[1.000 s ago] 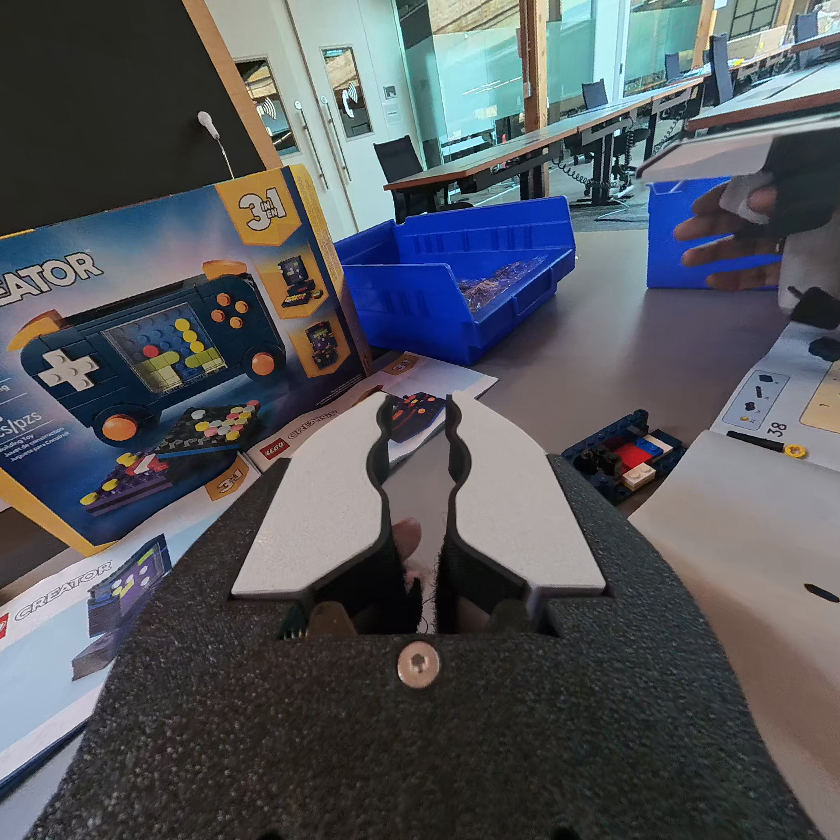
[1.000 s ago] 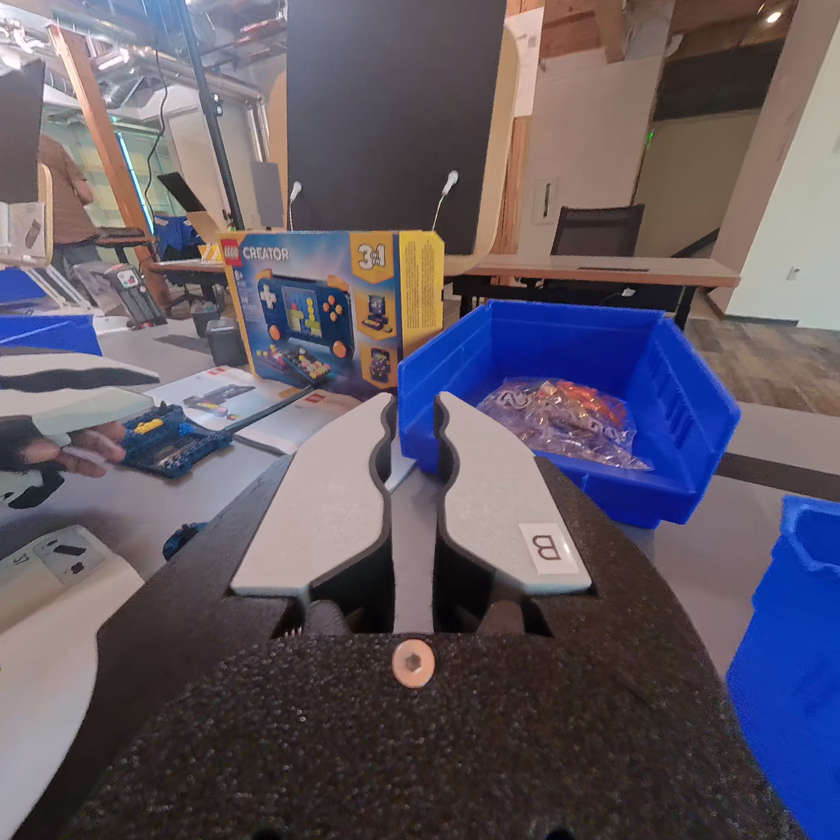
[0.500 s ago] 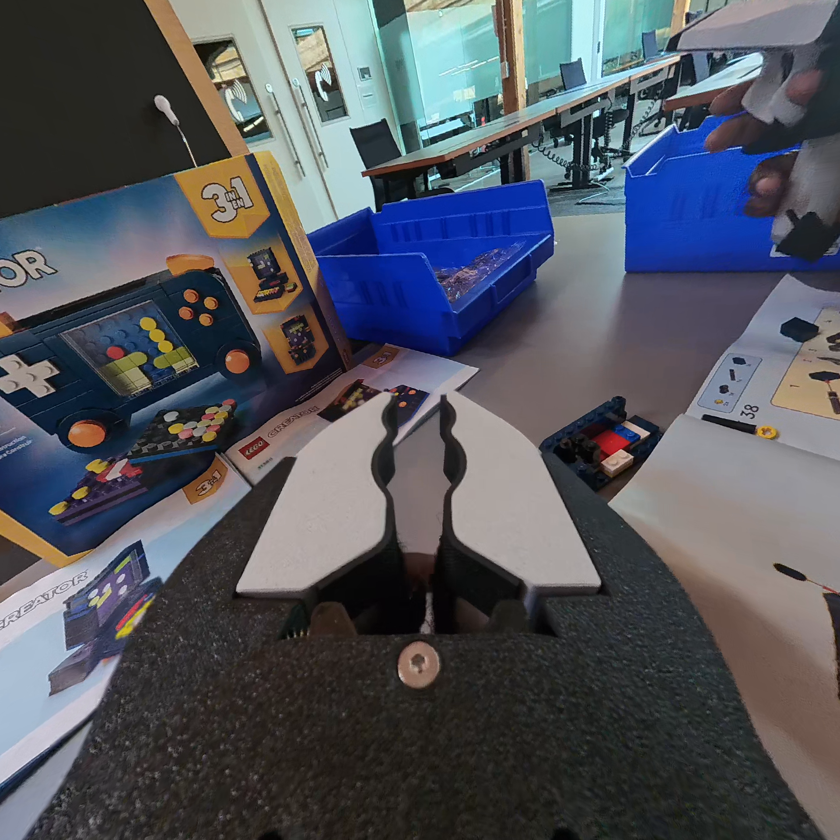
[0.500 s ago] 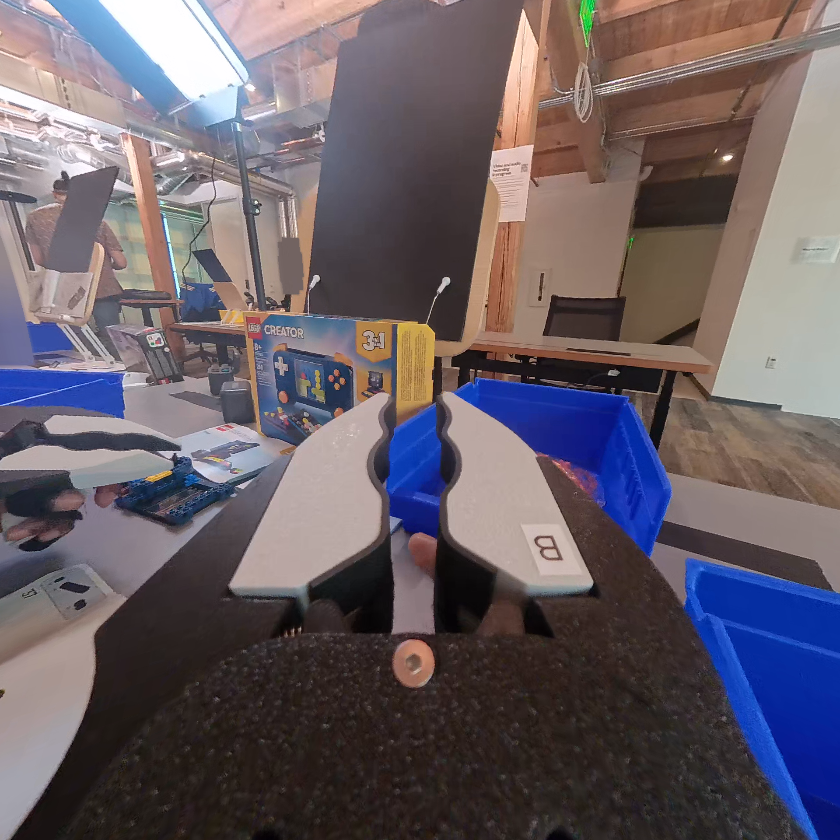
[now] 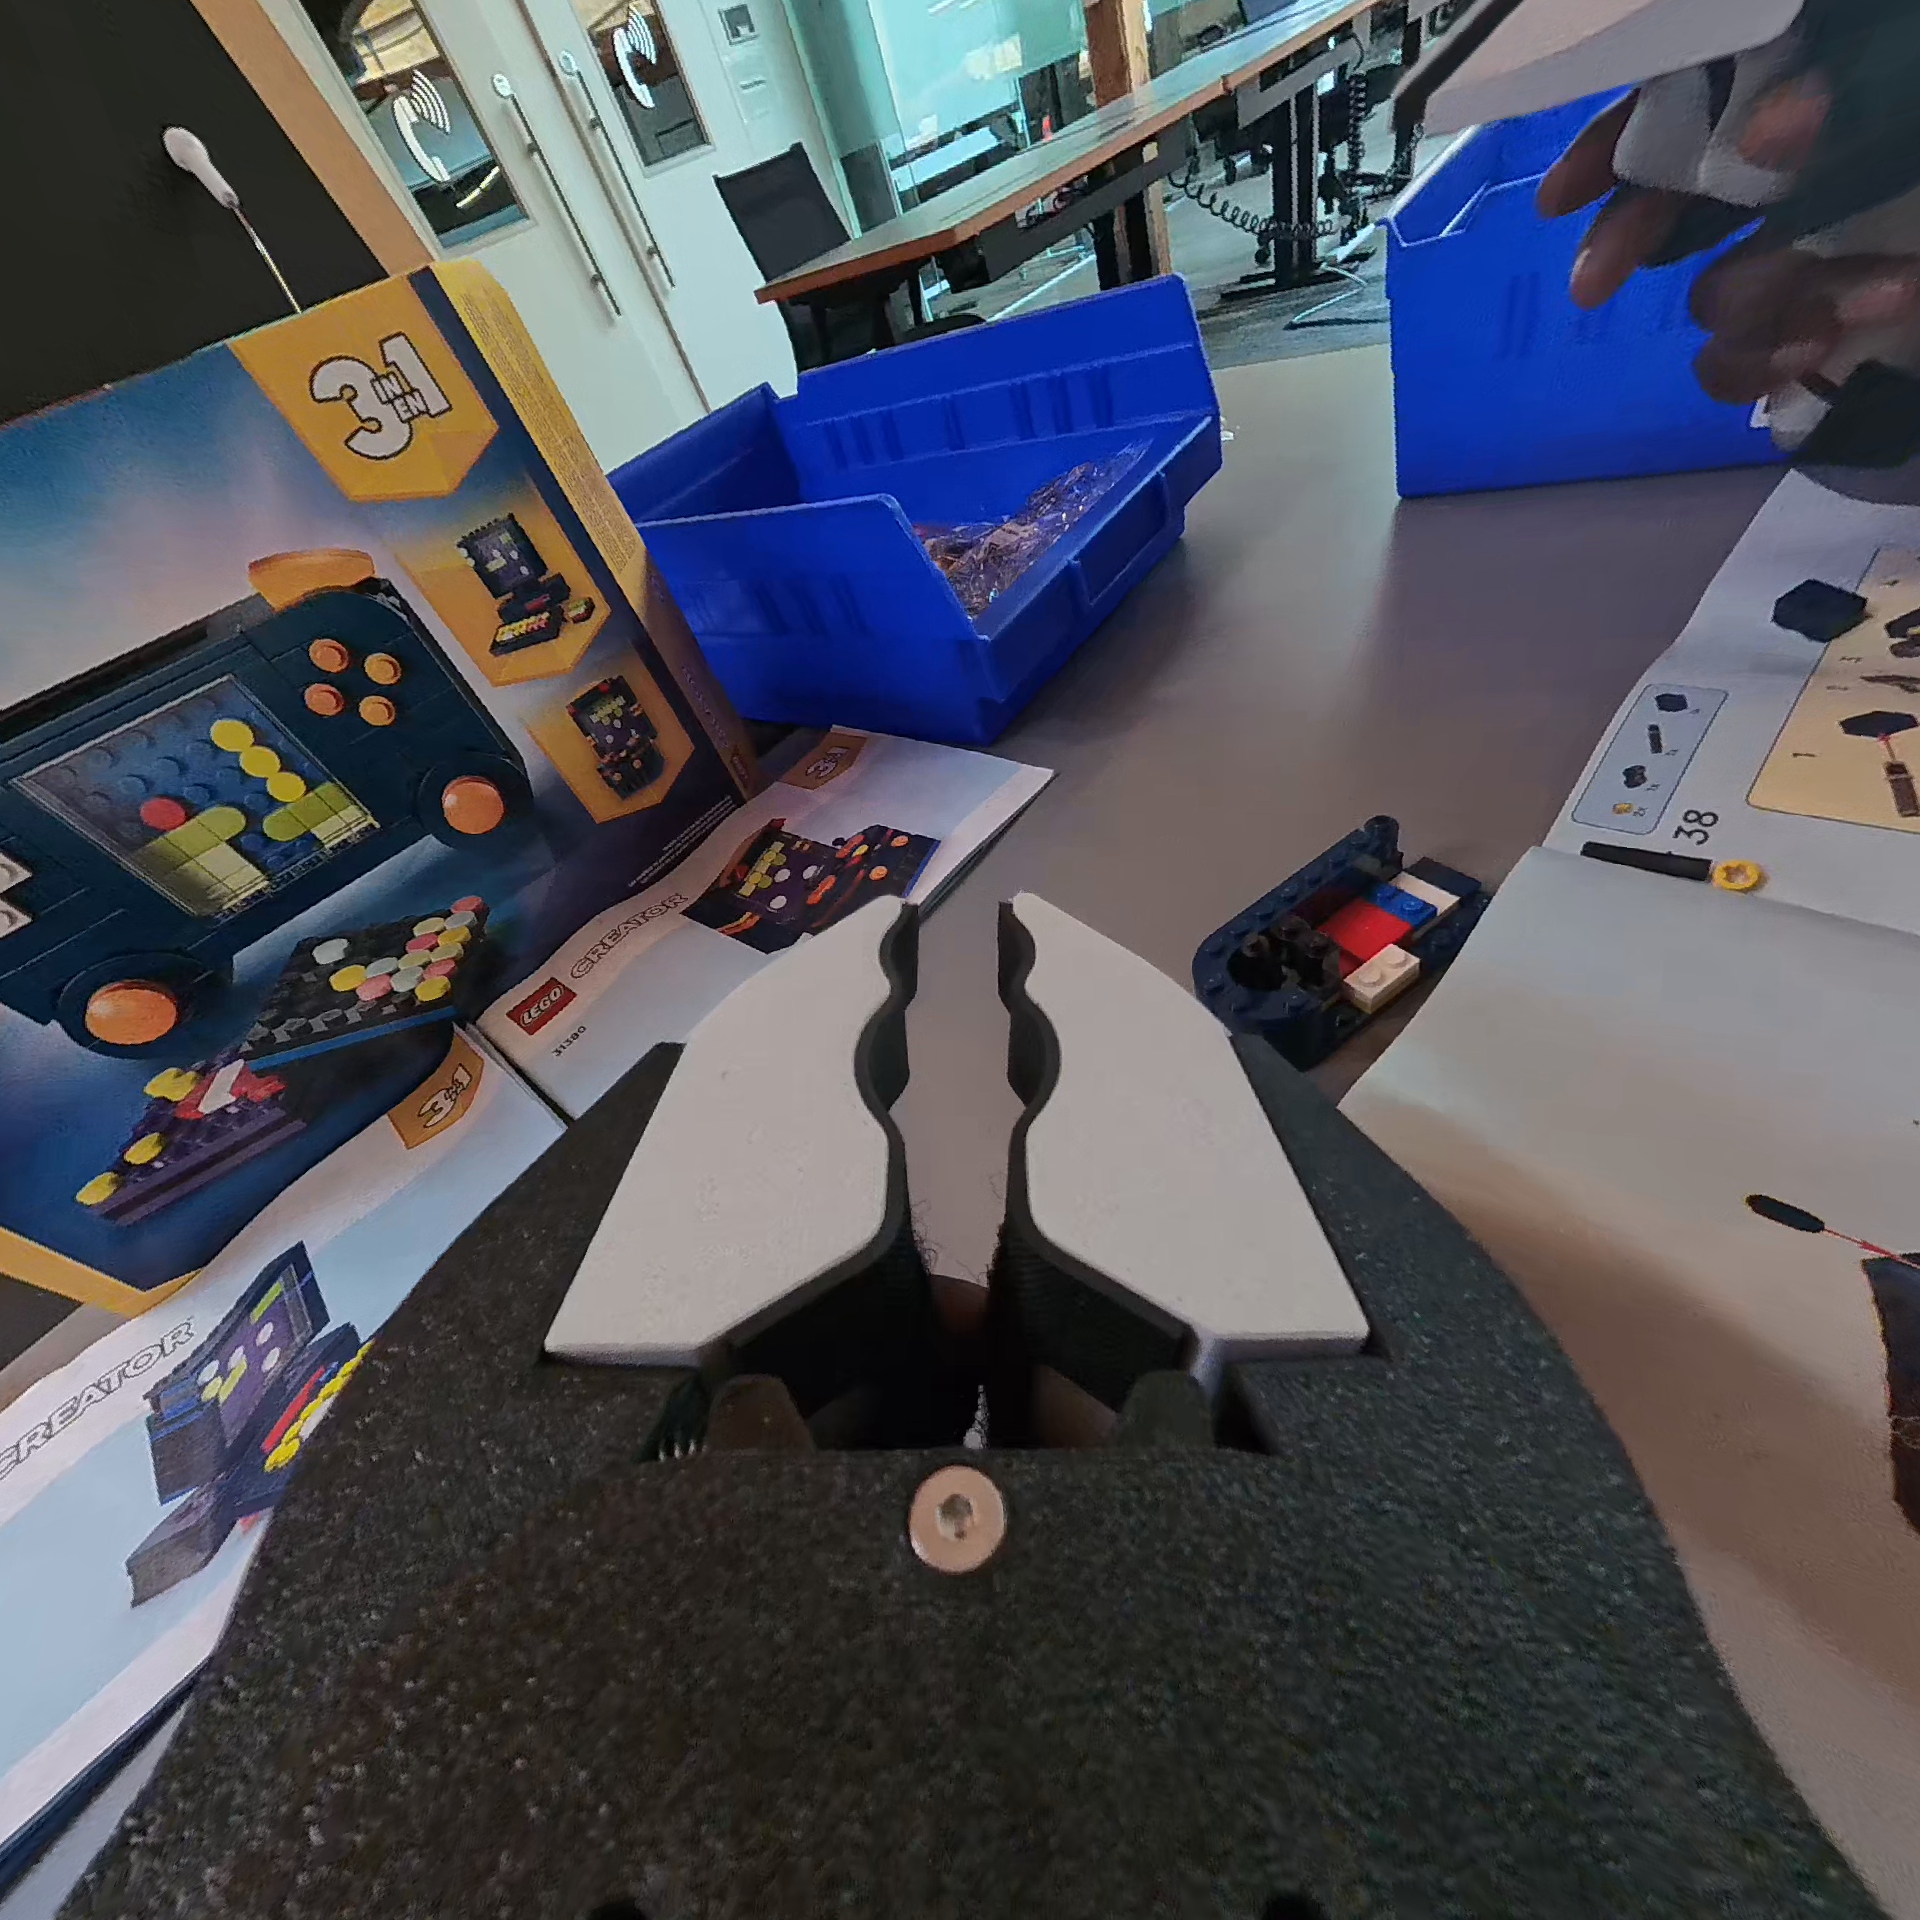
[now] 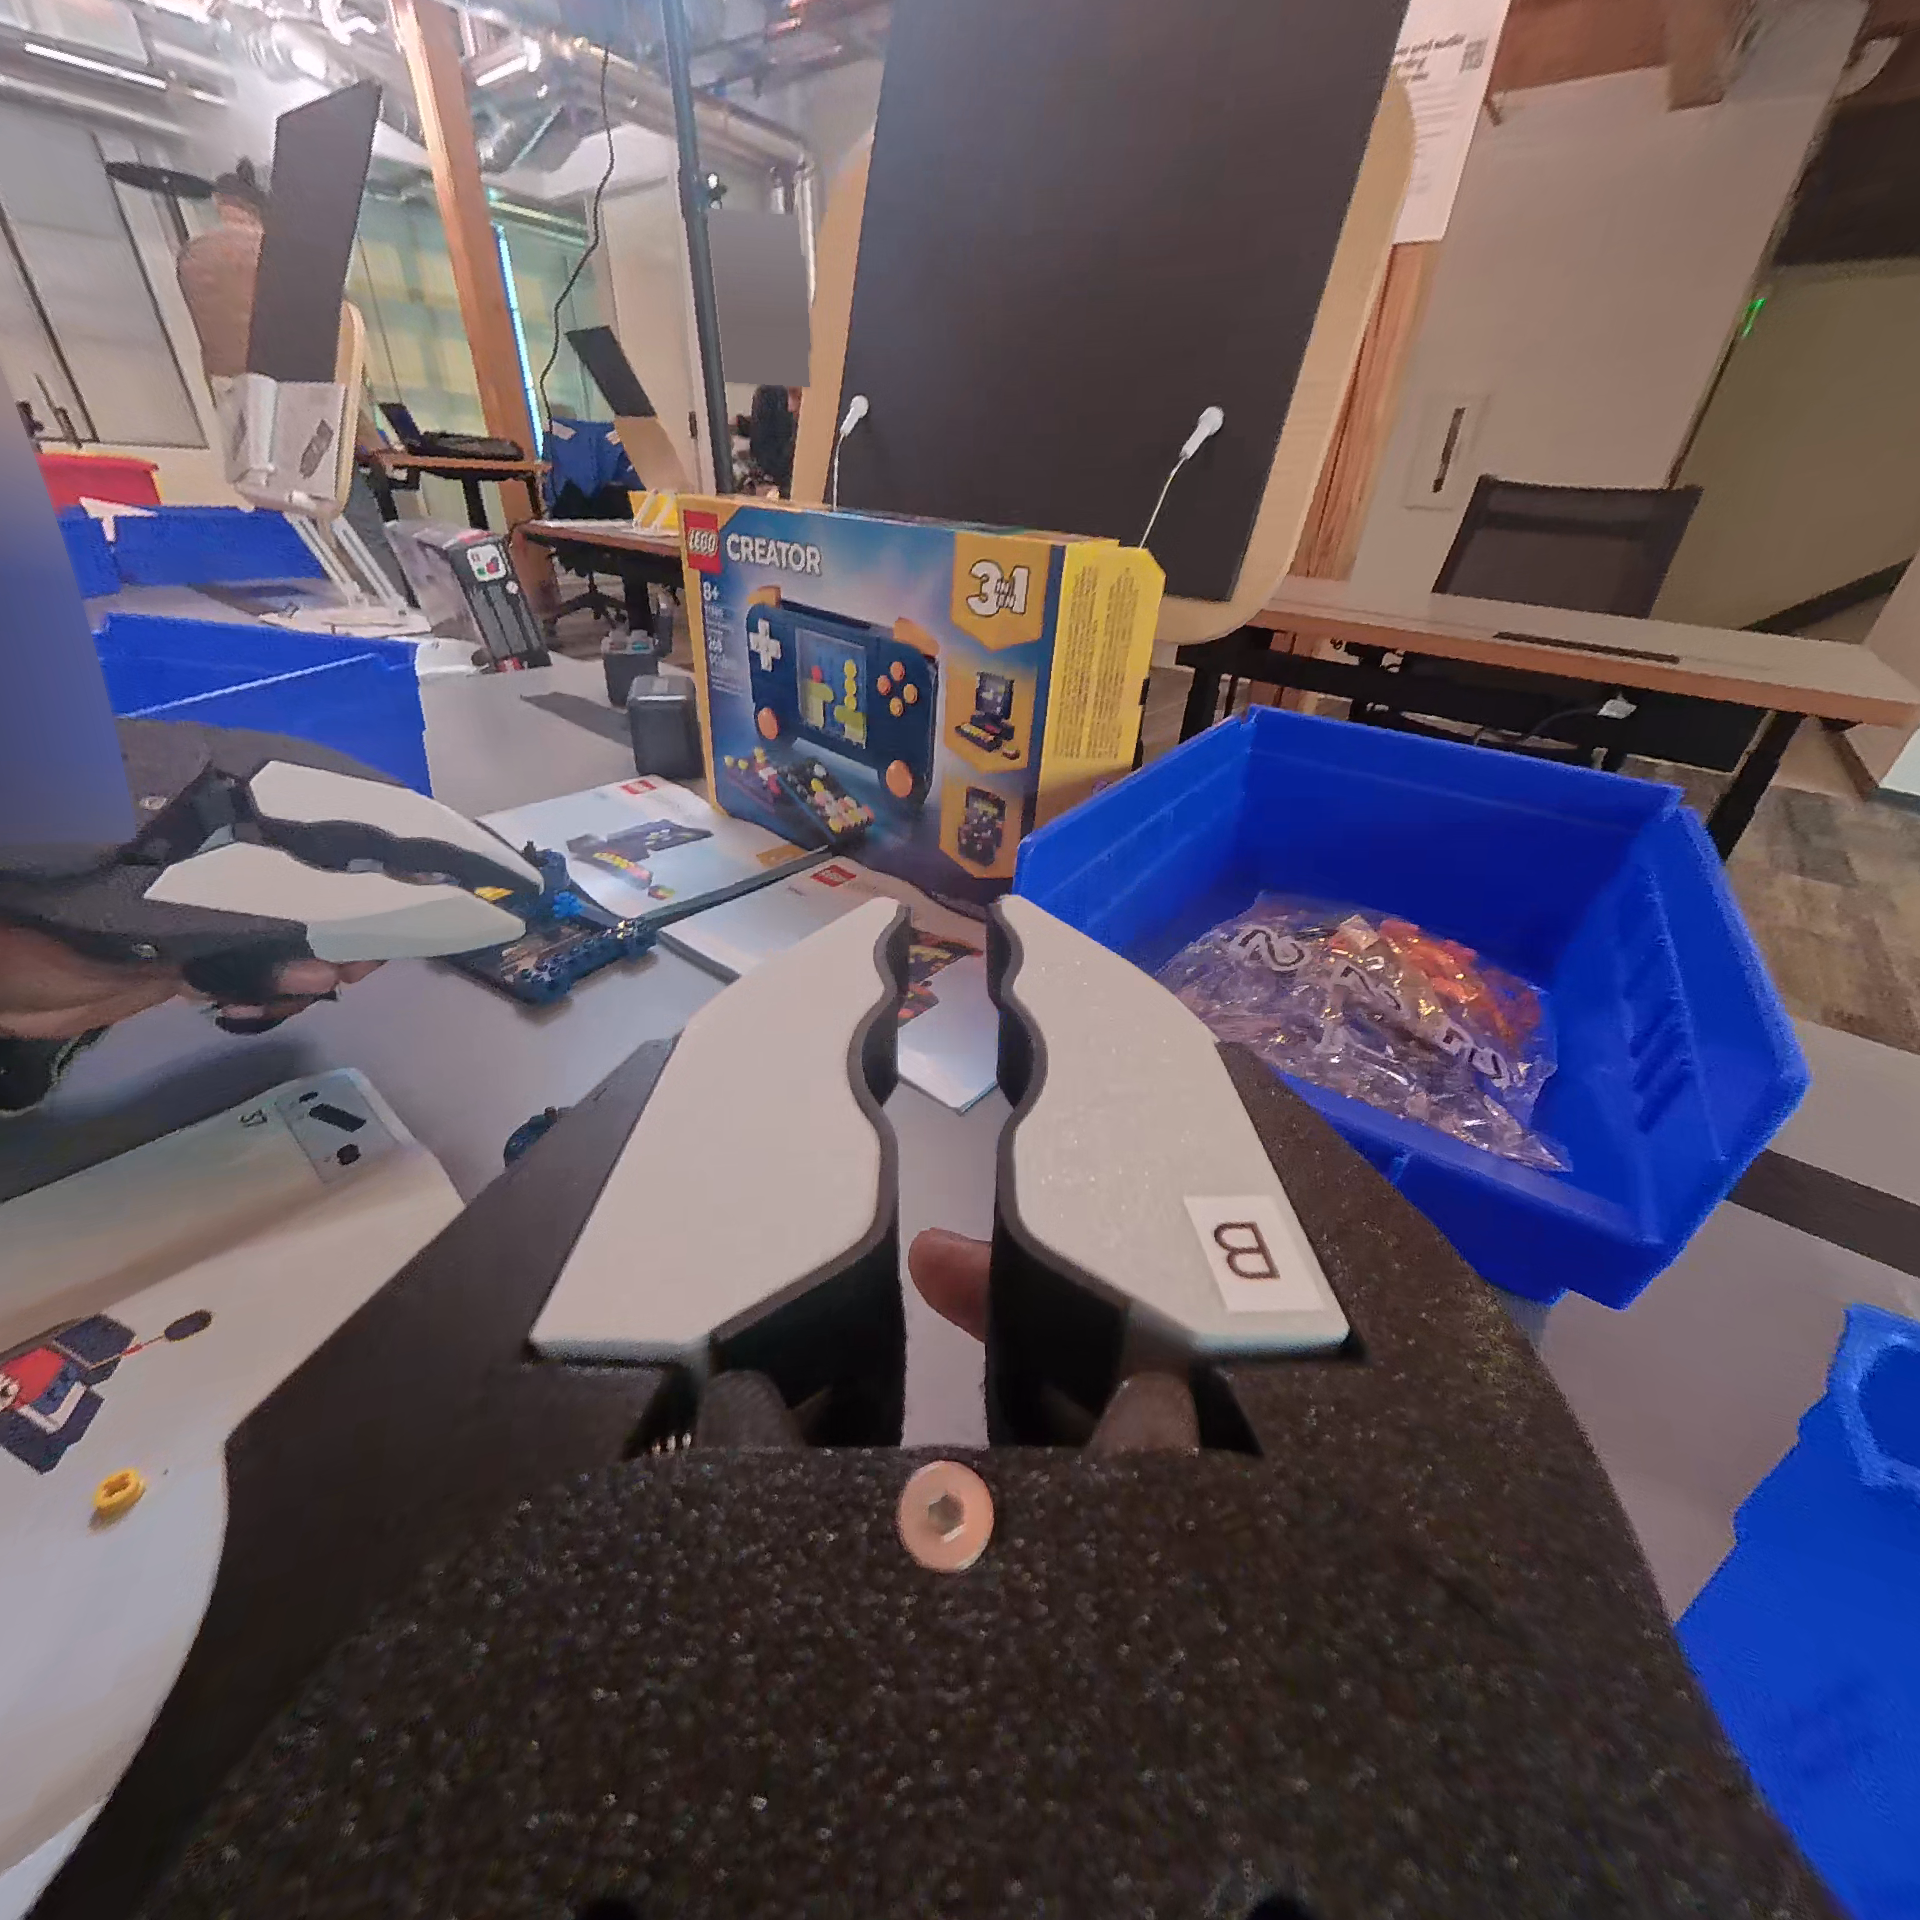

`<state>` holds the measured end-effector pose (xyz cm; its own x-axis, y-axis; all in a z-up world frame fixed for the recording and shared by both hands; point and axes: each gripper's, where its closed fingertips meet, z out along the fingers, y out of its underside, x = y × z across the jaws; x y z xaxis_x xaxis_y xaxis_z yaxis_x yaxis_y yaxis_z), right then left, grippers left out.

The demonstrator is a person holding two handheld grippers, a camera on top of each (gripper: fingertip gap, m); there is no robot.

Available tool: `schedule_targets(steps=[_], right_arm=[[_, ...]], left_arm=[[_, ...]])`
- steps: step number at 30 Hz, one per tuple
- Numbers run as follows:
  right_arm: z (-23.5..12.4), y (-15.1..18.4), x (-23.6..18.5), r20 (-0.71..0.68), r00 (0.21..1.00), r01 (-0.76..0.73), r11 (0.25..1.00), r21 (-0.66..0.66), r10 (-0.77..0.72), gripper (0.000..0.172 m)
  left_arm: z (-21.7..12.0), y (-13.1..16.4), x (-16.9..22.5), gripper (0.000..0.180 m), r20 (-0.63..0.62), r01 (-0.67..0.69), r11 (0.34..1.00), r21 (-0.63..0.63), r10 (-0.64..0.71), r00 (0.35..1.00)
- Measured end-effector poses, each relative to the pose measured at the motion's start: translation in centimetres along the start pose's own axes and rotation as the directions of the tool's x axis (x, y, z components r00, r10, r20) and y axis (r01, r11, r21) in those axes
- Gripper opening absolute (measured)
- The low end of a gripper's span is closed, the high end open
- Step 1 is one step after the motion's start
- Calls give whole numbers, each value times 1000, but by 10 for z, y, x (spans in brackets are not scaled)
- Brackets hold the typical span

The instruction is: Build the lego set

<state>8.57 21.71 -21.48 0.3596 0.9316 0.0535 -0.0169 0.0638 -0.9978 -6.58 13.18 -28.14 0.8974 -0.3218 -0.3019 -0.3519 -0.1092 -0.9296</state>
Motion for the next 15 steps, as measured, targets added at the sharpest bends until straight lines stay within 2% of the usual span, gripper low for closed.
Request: schedule_targets(steps=[6, 7, 8, 9, 10, 12, 13, 14, 15], right_arm=[[-2, 6, -7, 56, 998, 20, 997, -77, -16, 13], [-6, 10, -10, 83, 996, 19, 989, -145, -7, 14], [-16, 21, -18, 149, 989, 23, 960, -277, 20, 13], [-33, 39, -29, 225, 972, 43, 894, -447, 65, 16], [-54, 57, -33, 241, 966, 70, 798, -599, 96, 25], [-94, 92, -23, 187, 982, 155, 571, -807, -2, 35], [-109, 104, -21, 190, 981, 187, 472, -862, -43, 35], [-117, 112, -24, 208, 977, 205, 411, -888, -39, 35], [-117, 116, -26, 217, 976, 211, 396, -894, -30, 32]], left_arm=[[1, 1, 1, 15, 0, -12, 1000, -3, 12, 1000], [1, 1, 1, 15, 0, -12, 1000, -3, 12, 1000], [1, 1, 1, 15, 2, -12, 1000, -3, 12, 1000], [1, 1, 0, 15, 5, -13, 1000, -3, 13, 1000], [2, 2, 0, 15, 5, -13, 1000, -5, 13, 1000], [3, 4, 1, 15, 3, -14, 1000, -11, 14, 1000], [4, 4, 1, 15, 2, -16, 1000, -13, 16, 1000], [4, 5, 2, 15, 2, -19, 1000, -16, 19, 1000], [5, 5, 2, 16, 2, -22, 1000, -19, 22, 1000]])
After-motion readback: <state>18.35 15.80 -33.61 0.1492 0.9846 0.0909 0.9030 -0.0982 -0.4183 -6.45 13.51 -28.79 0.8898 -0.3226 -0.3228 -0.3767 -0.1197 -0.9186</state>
